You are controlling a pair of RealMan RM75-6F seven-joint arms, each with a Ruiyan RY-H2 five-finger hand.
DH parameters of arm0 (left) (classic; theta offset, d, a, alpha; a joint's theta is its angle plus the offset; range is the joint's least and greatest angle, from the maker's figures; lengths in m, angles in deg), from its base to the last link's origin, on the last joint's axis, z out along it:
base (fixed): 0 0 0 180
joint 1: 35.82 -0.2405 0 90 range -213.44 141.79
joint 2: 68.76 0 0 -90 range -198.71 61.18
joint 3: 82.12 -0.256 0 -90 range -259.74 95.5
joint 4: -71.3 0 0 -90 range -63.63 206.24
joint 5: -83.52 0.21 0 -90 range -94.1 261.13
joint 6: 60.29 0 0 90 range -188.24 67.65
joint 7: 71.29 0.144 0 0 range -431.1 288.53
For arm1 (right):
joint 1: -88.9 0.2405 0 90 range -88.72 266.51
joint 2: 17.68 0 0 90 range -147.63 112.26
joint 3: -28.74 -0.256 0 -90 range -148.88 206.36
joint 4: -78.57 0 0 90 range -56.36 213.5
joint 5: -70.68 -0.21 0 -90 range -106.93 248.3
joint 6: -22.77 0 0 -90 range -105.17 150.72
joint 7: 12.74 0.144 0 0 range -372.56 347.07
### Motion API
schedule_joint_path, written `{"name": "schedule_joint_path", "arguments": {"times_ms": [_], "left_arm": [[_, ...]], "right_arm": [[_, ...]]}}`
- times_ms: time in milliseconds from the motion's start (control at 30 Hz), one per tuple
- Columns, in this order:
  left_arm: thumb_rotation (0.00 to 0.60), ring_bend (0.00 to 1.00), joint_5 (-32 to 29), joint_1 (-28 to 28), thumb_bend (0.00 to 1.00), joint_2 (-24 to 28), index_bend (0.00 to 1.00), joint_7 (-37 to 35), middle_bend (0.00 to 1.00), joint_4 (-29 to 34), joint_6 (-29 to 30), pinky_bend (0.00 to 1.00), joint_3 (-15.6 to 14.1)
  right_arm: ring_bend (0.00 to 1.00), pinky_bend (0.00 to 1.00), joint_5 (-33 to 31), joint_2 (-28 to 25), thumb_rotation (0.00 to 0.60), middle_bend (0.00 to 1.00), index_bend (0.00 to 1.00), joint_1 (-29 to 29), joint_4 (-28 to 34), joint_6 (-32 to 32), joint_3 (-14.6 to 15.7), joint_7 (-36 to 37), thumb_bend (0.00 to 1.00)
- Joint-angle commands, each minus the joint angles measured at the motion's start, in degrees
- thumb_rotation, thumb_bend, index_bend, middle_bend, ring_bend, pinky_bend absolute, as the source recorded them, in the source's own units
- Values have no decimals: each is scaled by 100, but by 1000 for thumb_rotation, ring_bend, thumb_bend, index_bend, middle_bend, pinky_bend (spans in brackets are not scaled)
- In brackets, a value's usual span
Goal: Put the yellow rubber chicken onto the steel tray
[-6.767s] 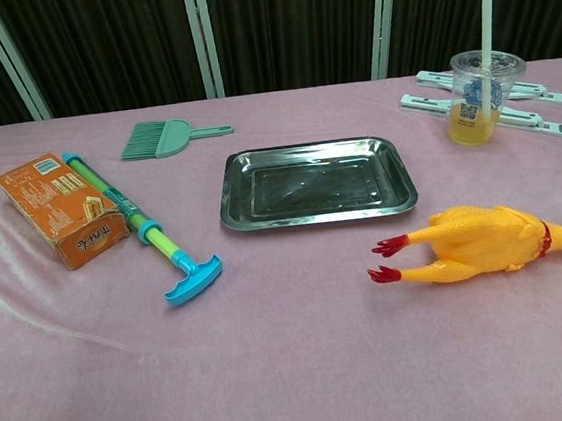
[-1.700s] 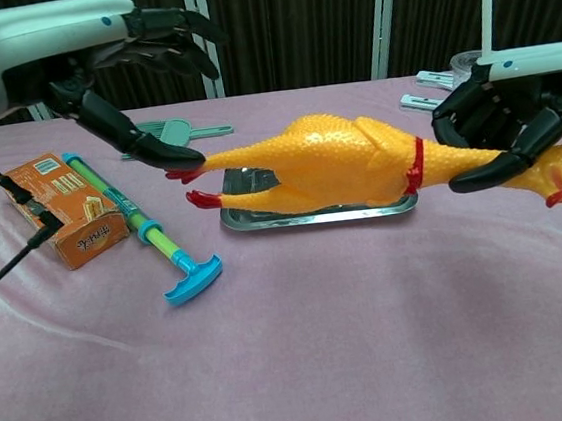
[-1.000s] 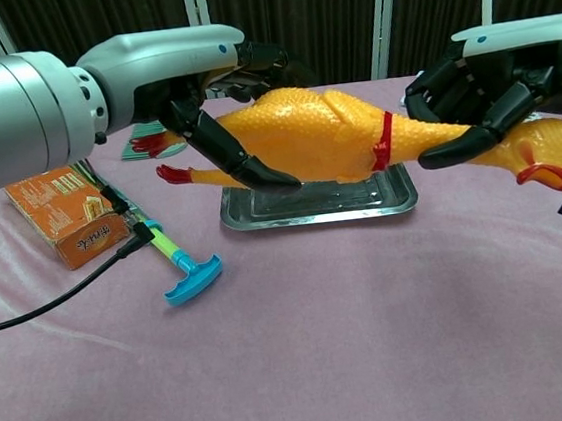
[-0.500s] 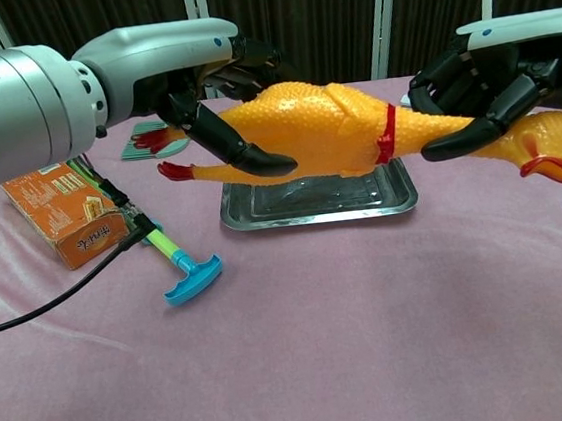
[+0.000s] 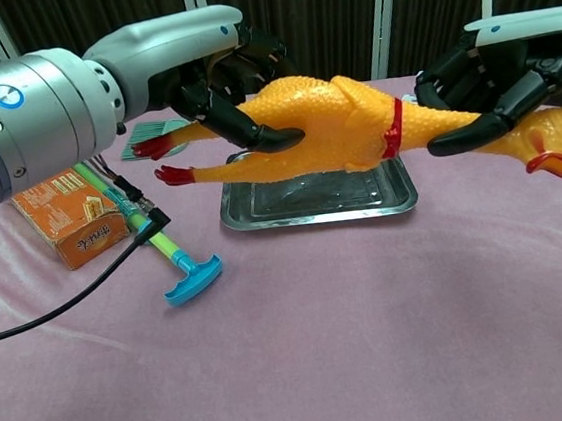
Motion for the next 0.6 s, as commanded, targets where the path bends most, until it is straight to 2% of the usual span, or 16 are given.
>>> {"name": "schedule_joint_path", "arguments": {"times_ms": [33, 67, 133, 167, 233, 300, 367, 467, 600], "left_arm": [[600, 690, 114, -24, 560, -56, 721, -78, 813, -56, 62, 520, -15], [600, 703, 159, -37, 562, -78, 734, -129, 829, -78, 79, 529, -15], [600, 680, 192, -50, 518, -89, 691, -169, 794, -106, 74, 533, -36], [600, 644, 193, -54, 465, -83, 640, -184, 750, -107, 61, 528, -44], [600, 549, 154, -64, 294, -36, 499, -214, 627, -88, -5, 491, -74], [600, 442, 52, -76, 111, 40, 328, -251, 481, -33, -79, 415, -79], [600, 370, -11, -92, 43, 117, 214, -326, 385, 17, -141, 380, -63], [600, 313, -55, -104, 20, 219, 129, -388, 314, 48, -189, 373, -42], [600, 309, -33, -117, 19, 281, 159, -453, 309, 51, -186, 374, -17]], "right_arm": [[812, 932, 12, -5, 600, 788, 1000, 0, -4, -3, 9, 6, 493], [812, 932, 14, -6, 600, 788, 1000, 2, -4, -3, 12, 12, 493], [812, 932, 7, -9, 600, 788, 1000, 0, -11, -10, 13, 15, 494], [813, 932, 3, -11, 600, 788, 1000, 1, -14, -10, 12, 16, 494], [812, 932, -23, -20, 600, 788, 1000, 1, -30, -9, 5, 22, 494], [813, 932, -50, -34, 600, 788, 1000, 5, -42, 3, -2, 33, 494], [813, 932, -70, -48, 600, 788, 1000, 11, -51, 17, -8, 48, 495], [812, 932, -81, -67, 600, 788, 1000, 22, -55, 34, -16, 81, 495], [813, 932, -64, -82, 600, 788, 1000, 34, -51, 43, -16, 92, 495]]}}
